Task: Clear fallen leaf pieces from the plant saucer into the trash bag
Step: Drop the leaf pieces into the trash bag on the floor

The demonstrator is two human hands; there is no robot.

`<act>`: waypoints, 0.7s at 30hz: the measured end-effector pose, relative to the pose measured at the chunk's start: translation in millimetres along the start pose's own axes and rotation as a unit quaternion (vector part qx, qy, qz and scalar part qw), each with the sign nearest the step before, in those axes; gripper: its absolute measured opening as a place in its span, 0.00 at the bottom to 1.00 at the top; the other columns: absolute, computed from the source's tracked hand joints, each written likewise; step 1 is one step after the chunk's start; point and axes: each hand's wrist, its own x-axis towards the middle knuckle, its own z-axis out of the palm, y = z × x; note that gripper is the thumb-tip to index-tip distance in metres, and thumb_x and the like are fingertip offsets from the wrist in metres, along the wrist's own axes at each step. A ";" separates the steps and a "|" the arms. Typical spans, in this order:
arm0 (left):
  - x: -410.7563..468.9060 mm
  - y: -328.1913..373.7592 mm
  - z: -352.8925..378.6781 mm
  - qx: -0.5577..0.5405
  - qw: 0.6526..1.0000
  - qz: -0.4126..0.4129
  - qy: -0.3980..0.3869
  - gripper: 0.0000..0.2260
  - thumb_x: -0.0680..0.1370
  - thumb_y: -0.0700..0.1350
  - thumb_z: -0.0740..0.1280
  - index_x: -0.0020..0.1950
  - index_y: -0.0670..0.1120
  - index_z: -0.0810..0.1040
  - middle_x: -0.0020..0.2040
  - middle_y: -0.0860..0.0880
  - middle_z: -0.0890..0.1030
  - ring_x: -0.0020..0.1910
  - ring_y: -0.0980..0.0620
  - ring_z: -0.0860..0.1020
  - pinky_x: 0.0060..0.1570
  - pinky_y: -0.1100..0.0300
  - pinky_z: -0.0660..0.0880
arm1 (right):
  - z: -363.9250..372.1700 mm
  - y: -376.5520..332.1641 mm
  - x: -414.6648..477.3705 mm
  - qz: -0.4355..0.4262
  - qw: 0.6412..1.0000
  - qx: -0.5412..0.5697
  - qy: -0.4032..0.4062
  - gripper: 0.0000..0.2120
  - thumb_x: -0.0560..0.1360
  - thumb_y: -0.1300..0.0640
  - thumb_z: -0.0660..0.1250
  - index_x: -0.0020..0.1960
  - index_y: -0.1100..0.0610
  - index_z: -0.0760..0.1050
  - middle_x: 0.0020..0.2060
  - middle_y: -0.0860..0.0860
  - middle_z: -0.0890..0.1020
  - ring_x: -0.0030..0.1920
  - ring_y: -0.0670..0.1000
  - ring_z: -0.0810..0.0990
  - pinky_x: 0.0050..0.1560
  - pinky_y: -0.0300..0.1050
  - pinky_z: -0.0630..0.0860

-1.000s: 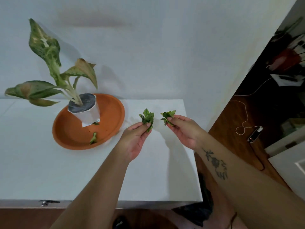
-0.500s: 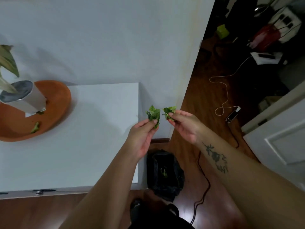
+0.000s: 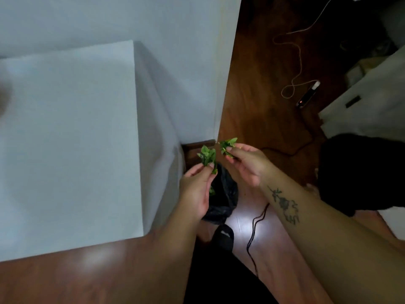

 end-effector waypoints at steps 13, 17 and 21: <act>121.9 -103.1 -86.6 0.182 0.977 -0.062 0.093 0.06 0.73 0.34 0.73 0.49 0.39 0.82 0.40 0.43 0.86 0.40 0.49 0.86 0.39 0.62 0.81 | -92.9 155.7 109.8 0.088 0.991 -0.062 0.074 0.05 0.74 0.70 0.67 0.44 0.61 0.74 0.42 0.56 0.80 0.45 0.52 0.80 0.45 0.40 0.80; 151.6 -127.7 -105.1 0.236 0.967 -0.068 0.075 0.07 0.74 0.37 0.73 0.51 0.41 0.82 0.44 0.45 0.86 0.42 0.51 0.85 0.40 0.64 0.80 | -110.5 191.2 137.1 0.099 0.987 -0.097 0.085 0.07 0.75 0.70 0.66 0.42 0.60 0.74 0.42 0.57 0.79 0.44 0.53 0.80 0.46 0.42 0.80; 166.6 -143.2 -115.7 0.295 0.951 -0.081 0.048 0.07 0.73 0.40 0.74 0.45 0.52 0.80 0.40 0.53 0.86 0.40 0.58 0.84 0.37 0.69 0.77 | -120.9 211.9 147.3 0.136 0.974 -0.156 0.090 0.06 0.76 0.65 0.68 0.52 0.59 0.76 0.49 0.56 0.79 0.50 0.52 0.78 0.50 0.42 0.76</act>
